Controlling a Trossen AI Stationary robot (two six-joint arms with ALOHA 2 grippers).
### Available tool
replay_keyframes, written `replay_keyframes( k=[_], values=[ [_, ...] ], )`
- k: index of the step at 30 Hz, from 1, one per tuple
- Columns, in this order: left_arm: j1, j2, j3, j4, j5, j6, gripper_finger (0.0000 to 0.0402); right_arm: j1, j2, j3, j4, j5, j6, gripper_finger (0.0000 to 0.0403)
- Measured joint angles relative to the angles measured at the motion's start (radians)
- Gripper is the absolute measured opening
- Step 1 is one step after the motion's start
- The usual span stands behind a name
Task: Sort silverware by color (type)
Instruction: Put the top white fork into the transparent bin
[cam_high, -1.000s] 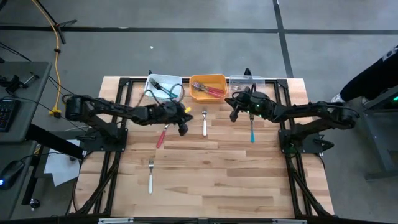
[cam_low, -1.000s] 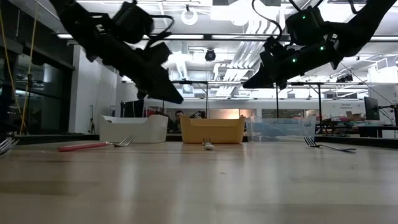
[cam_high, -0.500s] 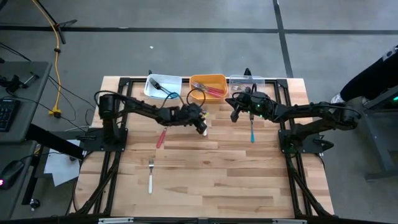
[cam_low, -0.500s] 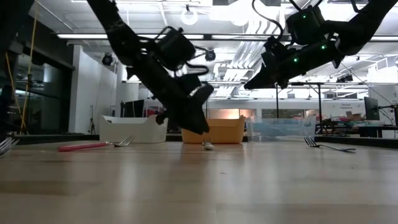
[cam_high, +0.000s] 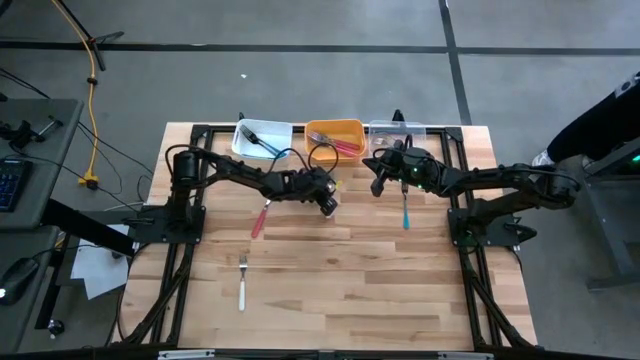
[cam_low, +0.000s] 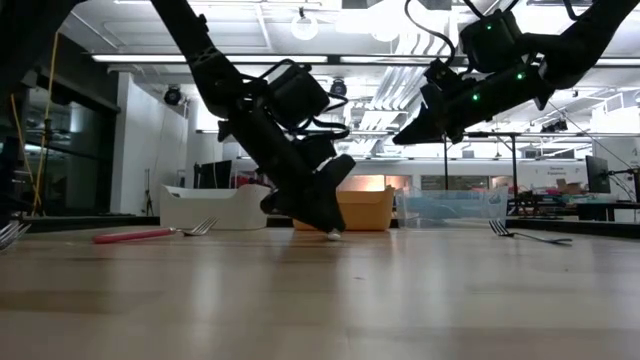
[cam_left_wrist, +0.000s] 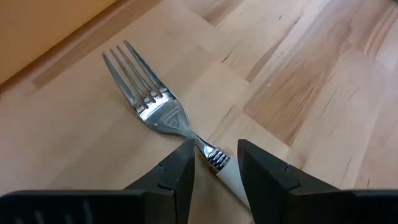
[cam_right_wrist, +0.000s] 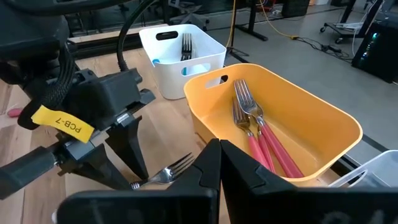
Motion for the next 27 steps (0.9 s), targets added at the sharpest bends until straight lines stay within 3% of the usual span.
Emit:
replay_keyframes(
  k=[6,11,18,27],
  values=[
    [0.000,-0.003,0.002,-0.049,0.007,0.133,0.0112,0.000,0.000,0.000,0.000,0.000,0.000,0.0000],
    [-0.001,-0.006,0.005,-0.117,0.029,0.225,0.0085,0.000,0.000,0.000,-0.001,0.000,0.000,0.0000],
    [-0.006,-0.017,0.002,-0.150,0.043,0.264,0.0036,0.000,0.000,0.000,-0.009,0.000,0.000,0.0000],
    [-0.011,-0.114,-0.008,-0.172,0.106,0.265,0.0025,0.000,0.000,0.001,-0.015,0.000,-0.004,0.0000]
  ],
)
